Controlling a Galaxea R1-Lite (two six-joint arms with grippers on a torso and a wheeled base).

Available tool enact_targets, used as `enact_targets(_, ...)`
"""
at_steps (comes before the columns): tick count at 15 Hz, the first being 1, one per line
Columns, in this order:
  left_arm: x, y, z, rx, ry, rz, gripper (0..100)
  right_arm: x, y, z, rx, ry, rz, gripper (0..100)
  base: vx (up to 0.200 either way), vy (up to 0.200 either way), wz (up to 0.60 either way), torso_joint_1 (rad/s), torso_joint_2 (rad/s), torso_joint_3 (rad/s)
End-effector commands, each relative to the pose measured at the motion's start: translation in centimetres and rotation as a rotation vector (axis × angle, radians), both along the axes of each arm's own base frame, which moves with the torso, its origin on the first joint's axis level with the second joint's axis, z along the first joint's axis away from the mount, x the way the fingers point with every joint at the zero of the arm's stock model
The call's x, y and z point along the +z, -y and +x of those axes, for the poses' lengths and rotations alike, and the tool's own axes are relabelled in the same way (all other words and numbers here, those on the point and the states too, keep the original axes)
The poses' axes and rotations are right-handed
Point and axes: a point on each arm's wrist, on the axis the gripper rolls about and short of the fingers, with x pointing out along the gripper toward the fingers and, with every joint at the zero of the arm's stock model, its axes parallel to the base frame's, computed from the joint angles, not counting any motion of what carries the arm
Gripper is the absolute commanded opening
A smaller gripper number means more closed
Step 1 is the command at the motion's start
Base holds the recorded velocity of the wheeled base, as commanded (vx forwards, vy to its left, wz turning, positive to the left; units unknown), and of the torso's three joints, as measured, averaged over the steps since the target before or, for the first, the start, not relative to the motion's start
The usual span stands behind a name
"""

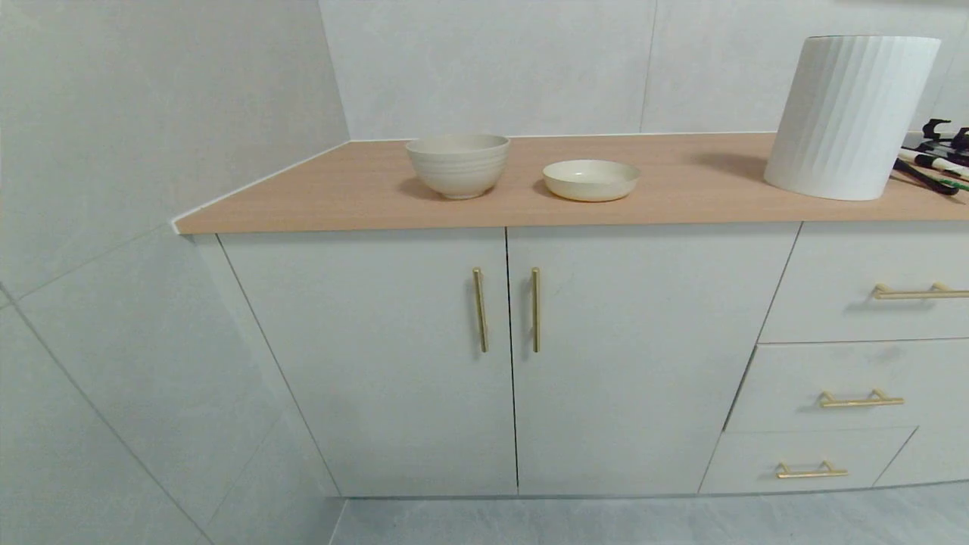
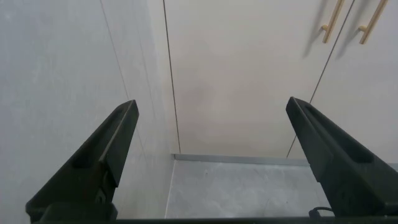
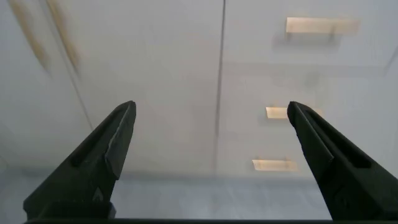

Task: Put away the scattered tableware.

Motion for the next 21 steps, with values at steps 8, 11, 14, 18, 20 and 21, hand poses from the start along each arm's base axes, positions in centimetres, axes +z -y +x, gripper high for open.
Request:
enact_targets(8,0.0,0.0,0.0,0.001,0.001,0.000,100,6.9,-1.4,7.2,0.492,-0.369,0.001,100,0.000,0.000,0.00,0.000,0.00,0.000)
enact_targets(11,0.0,0.0,0.0,0.001,0.001,0.000,100,9.0,-2.8,12.0,0.563,-0.471,-0.002,100,0.000,0.000,0.00,0.000,0.00,0.000)
enact_targets(14,0.0,0.0,0.0,0.001,0.001,0.000,100,9.7,-5.5,17.5,0.653,-0.543,-0.020,100,0.000,0.000,0.00,0.000,0.00,0.000)
enact_targets(18,0.0,0.0,0.0,0.001,0.001,0.000,100,9.5,-10.7,25.8,0.744,-0.522,-0.035,100,0.000,0.000,0.00,0.000,0.00,0.000)
enact_targets(20,0.0,0.0,0.0,0.000,0.001,0.000,100,9.4,-12.0,28.1,0.754,-0.523,-0.036,100,0.000,0.000,0.00,0.000,0.00,0.000)
enact_targets(21,0.0,0.0,0.0,0.000,0.001,0.000,100,9.4,-13.5,30.1,0.773,-0.522,-0.029,100,0.000,0.000,0.00,0.000,0.00,0.000)
